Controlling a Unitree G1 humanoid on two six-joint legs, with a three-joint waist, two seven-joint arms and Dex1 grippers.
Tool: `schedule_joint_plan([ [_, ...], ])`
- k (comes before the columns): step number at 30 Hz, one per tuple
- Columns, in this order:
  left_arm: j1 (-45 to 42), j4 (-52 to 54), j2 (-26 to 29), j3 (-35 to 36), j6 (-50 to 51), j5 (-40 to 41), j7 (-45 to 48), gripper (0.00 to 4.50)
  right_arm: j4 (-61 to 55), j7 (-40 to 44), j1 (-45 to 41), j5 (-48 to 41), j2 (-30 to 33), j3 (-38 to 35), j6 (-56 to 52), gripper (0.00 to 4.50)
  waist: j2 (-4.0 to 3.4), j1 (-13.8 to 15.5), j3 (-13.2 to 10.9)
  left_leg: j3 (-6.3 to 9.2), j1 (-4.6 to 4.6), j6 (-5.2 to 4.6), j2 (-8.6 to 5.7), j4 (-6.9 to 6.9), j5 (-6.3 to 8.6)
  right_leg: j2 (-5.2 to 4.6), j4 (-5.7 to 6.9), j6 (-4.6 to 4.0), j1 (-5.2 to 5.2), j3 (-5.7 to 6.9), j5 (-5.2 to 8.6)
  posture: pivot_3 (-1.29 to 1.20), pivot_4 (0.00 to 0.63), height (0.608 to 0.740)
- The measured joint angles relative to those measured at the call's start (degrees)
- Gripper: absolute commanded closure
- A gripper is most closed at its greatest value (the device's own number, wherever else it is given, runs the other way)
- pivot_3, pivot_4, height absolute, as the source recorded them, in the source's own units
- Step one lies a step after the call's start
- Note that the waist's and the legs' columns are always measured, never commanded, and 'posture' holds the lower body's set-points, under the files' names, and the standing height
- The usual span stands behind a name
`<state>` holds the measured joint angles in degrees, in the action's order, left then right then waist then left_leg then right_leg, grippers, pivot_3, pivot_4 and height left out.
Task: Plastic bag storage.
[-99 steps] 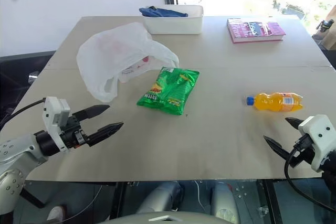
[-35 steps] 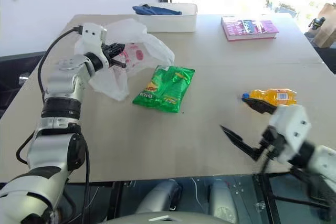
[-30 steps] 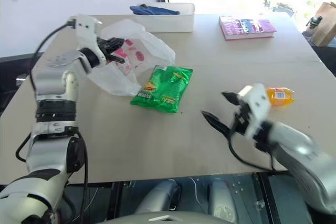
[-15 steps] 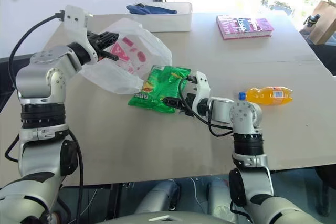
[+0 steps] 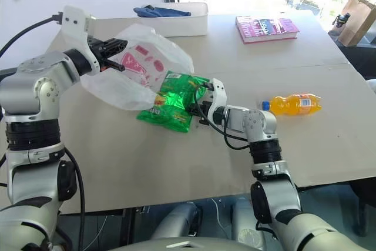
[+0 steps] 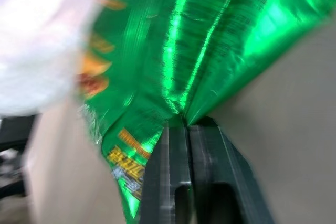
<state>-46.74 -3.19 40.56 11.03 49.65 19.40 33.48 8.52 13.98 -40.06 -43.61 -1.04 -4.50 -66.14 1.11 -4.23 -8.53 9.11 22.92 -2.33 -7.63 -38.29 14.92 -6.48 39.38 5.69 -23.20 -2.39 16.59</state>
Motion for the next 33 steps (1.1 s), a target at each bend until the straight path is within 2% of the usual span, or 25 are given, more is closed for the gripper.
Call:
schedule_joint_plan([
  [5, -1.5, -3.2, 2.4, -3.0, -0.5, -0.1, 5.1, 4.5, -11.9, 1.0, 2.1, -7.7, 3.5, -4.1, -7.5, 4.47, -0.01, 0.3, 0.0, -0.02, 0.02, 0.0, 0.0, 0.0, 0.0, 0.0, 0.0, 0.0, -0.04, 0.01, 0.0, 0.0, 0.15, 0.74],
  [9, -3.9, -6.4, 2.6, -5.1, -2.5, -0.7, 6.9, 4.5, -16.8, 1.1, 2.2, -12.9, 5.1, -6.8, -11.1, 4.47, -0.01, 0.4, 0.0, -0.03, 0.04, 0.0, 0.0, 0.01, 0.0, -0.04, 0.01, 0.0, -0.06, 0.01, 0.0, 0.0, 0.15, 0.74],
  [14, -6.6, -7.3, 2.0, -7.3, -2.0, -0.1, 9.6, 4.5, -18.7, 1.6, 1.2, -15.7, 4.7, -6.3, -11.6, 4.47, -0.02, 0.1, 0.0, -0.21, 0.1, -0.01, 0.0, 0.04, 0.0, -0.18, 0.11, 0.0, -0.24, -0.11, 0.0, 0.0, 0.15, 0.74],
  [19, -6.7, -7.0, 2.7, -10.6, -1.3, -0.1, 13.3, 4.5, -19.6, 3.4, 0.1, -17.7, 5.4, -3.8, -12.2, 4.47, -0.02, 0.2, 0.0, -0.29, 0.12, -0.01, 0.0, 0.06, 0.0, -0.24, 0.36, 0.0, -0.42, -0.04, 0.0, 0.0, 0.15, 0.74],
  [26, -8.1, -7.0, 2.9, -11.3, -2.4, -0.8, 14.5, 4.5, -21.3, 9.8, -0.2, -18.0, 10.2, 2.5, -12.3, 4.47, -0.01, 0.2, 0.0, -0.34, 0.15, -0.01, -0.01, 0.05, 0.01, -0.28, 0.35, 0.0, -0.46, -0.01, 0.0, 0.0, 0.15, 0.74],
  [33, -4.7, -2.2, 2.9, -12.6, -2.6, -1.2, 15.0, 4.5, -22.2, 13.7, -1.3, -16.5, 10.1, 8.5, -9.7, 4.47, -0.01, 0.3, 0.0, -0.39, 0.19, -0.01, 0.0, 0.03, 0.01, -0.31, 0.37, 0.0, -0.52, 0.01, 0.0, 0.0, 0.15, 0.74],
])
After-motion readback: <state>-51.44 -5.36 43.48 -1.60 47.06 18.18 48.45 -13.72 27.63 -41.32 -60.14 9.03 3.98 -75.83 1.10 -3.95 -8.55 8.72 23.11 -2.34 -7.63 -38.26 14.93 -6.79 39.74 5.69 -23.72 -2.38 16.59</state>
